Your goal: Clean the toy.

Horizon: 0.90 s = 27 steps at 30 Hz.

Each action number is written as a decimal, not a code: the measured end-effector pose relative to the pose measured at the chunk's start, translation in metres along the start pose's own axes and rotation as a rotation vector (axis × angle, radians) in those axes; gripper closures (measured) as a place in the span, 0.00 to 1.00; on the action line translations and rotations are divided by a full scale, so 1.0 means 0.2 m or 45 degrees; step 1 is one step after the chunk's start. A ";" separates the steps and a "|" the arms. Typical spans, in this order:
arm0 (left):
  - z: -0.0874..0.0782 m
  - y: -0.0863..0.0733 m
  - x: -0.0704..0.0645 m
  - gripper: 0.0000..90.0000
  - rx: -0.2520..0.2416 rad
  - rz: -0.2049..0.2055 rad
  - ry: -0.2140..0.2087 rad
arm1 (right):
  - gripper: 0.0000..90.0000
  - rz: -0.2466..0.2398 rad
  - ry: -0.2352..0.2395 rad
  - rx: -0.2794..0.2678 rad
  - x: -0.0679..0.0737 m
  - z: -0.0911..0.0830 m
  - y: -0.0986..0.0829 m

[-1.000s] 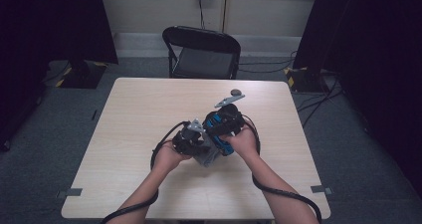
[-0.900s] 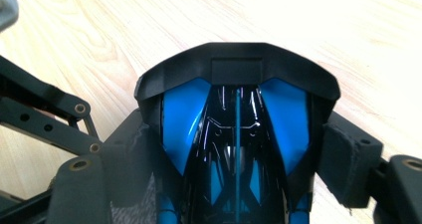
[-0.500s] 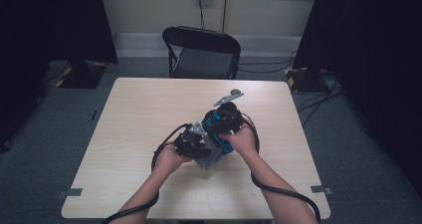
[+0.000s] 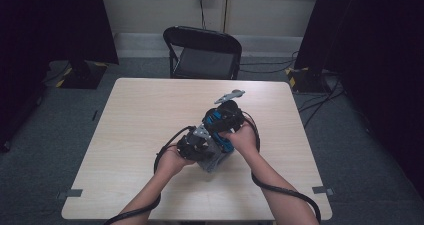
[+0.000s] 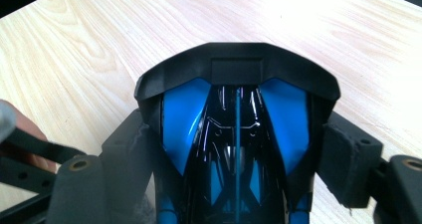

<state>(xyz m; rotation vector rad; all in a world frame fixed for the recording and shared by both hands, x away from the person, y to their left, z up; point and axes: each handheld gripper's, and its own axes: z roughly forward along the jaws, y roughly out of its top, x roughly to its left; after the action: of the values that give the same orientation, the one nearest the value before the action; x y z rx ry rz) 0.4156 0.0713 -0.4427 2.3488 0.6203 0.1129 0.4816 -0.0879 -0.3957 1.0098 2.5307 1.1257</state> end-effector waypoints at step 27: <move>0.05 0.02 -0.08 0.81 0.004 0.042 -0.044 | 0.28 0.047 -0.011 -0.022 -0.05 -0.04 0.02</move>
<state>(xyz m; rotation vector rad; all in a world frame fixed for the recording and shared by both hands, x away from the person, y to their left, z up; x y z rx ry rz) 0.4046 0.0553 -0.4460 2.3592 0.5653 0.0861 0.4884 -0.0975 -0.3888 1.0584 2.5011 1.1485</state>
